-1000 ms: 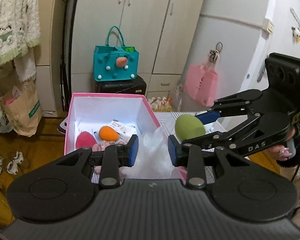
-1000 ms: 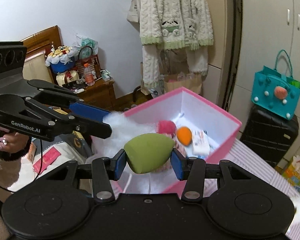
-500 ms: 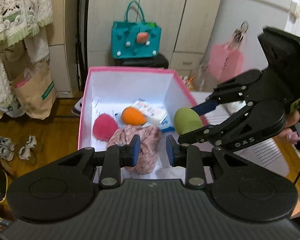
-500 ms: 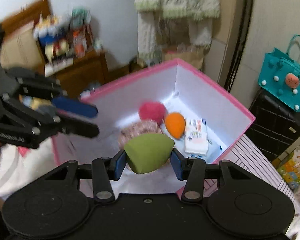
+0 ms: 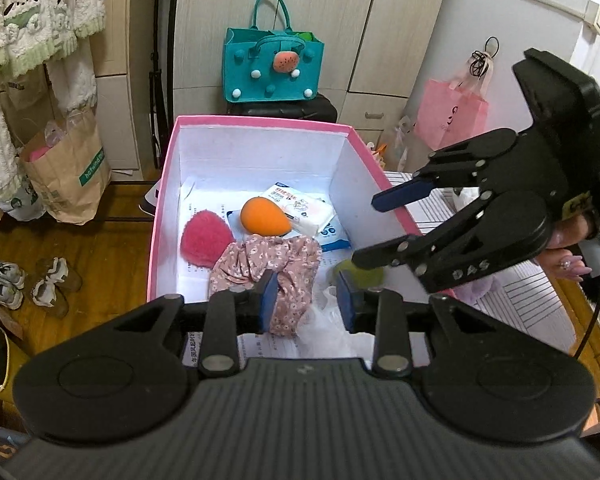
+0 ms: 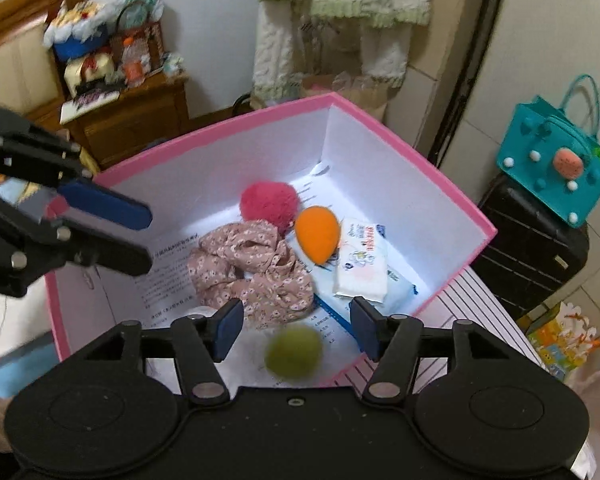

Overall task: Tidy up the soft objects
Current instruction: 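Open both grippers inside the box and withdraw them, then reach both grippers toward the lilac plush on the table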

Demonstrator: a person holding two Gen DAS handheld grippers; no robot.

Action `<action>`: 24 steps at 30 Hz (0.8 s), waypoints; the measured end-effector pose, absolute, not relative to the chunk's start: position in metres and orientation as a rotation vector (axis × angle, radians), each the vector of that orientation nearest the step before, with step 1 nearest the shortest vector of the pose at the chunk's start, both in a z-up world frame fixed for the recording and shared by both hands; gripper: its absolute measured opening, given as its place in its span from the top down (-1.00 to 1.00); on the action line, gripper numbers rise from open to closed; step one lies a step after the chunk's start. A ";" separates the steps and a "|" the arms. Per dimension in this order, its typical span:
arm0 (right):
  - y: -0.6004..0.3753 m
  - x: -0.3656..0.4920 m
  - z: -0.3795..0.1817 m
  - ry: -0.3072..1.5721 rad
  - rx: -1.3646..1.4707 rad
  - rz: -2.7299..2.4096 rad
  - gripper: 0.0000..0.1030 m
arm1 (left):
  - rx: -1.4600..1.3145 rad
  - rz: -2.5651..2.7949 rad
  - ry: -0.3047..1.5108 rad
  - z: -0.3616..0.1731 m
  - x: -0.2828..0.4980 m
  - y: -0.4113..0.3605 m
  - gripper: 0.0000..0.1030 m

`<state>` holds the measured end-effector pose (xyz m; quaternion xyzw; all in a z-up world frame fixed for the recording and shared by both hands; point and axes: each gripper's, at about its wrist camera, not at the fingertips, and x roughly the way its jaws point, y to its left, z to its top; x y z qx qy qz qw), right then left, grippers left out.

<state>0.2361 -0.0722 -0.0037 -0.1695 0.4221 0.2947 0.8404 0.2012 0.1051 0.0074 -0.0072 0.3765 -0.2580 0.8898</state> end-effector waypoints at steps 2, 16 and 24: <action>-0.078 0.231 0.004 0.872 -0.319 0.612 -0.26 | -0.015 -0.541 0.778 0.010 0.197 0.106 0.34; -0.124 0.139 0.059 0.784 -0.170 0.598 -0.28 | 0.097 -0.591 0.778 0.052 0.141 0.096 -0.09; -0.146 0.084 0.078 0.772 -0.150 0.592 -0.31 | 0.169 -0.640 0.819 0.073 0.102 0.078 -0.24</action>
